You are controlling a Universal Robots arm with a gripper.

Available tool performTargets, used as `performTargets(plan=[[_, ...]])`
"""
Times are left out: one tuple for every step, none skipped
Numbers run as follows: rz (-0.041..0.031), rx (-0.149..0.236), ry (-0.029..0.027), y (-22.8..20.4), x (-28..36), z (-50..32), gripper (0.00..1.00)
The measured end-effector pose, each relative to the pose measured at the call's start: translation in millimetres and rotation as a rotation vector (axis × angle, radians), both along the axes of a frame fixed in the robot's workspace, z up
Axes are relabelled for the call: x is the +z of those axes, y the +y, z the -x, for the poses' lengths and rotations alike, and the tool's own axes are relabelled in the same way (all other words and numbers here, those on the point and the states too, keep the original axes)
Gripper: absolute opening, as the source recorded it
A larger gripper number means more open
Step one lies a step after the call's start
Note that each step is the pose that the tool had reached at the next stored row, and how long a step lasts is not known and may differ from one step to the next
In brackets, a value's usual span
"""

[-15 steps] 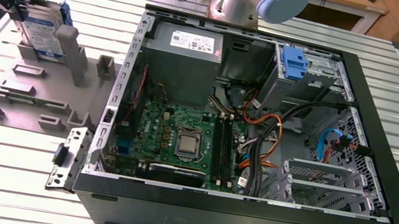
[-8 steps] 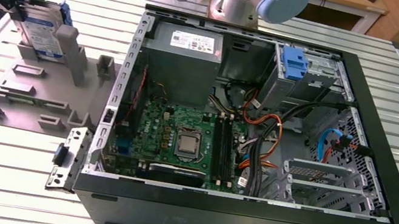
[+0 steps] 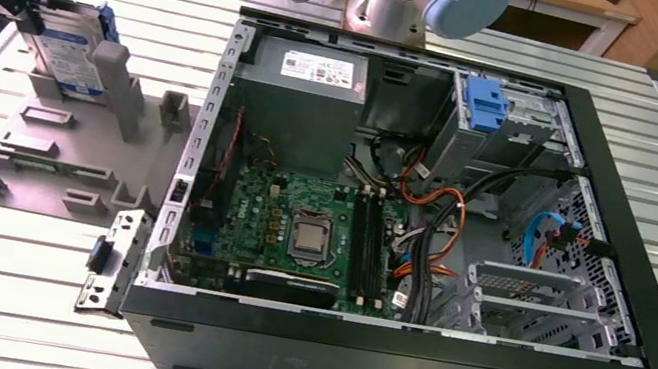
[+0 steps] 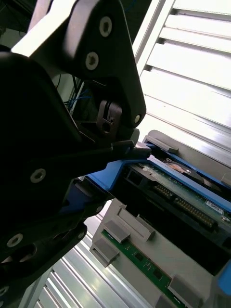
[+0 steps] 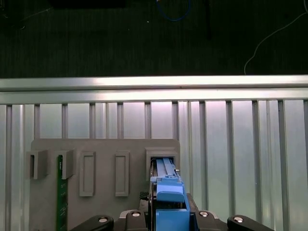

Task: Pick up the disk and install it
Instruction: 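Pick up the disk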

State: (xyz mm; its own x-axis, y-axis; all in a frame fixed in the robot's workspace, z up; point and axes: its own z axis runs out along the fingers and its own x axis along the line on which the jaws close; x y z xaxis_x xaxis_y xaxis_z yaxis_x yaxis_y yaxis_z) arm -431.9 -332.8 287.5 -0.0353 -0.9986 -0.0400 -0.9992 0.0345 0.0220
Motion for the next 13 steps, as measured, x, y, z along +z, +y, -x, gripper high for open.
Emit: performTargets(plan=[[0.0000, 0.000, 0.0000, 0.0, 0.0, 0.0, 0.36], [0.0000, 0.000, 0.0000, 0.0, 0.0, 0.0, 0.36], [0.0000, 0.000, 0.0000, 0.0, 0.0, 0.0, 0.36], [0.0000, 0.000, 0.0000, 0.0, 0.0, 0.0, 0.36], [0.0000, 0.000, 0.0000, 0.0, 0.0, 0.0, 0.36], [0.0000, 0.000, 0.0000, 0.0, 0.0, 0.0, 0.36], [0.0000, 0.000, 0.0000, 0.0, -0.1, 0.0, 0.36], [0.0000, 0.000, 0.0000, 0.0, -0.1, 0.0, 0.36], [-0.0001, 0.000, -0.0001, 0.0, 0.0, 0.0, 0.36], [-0.0001, 0.000, -0.0003, 0.0, 0.2, 0.0, 0.36], [-0.0002, 0.000, -0.0003, 0.0, 0.6, 0.0, 0.36], [-0.0001, 0.000, -0.0002, 0.0, 1.3, 0.0, 0.36], [0.0000, 0.000, 0.0000, 0.0, 2.3, 0.0, 0.36]])
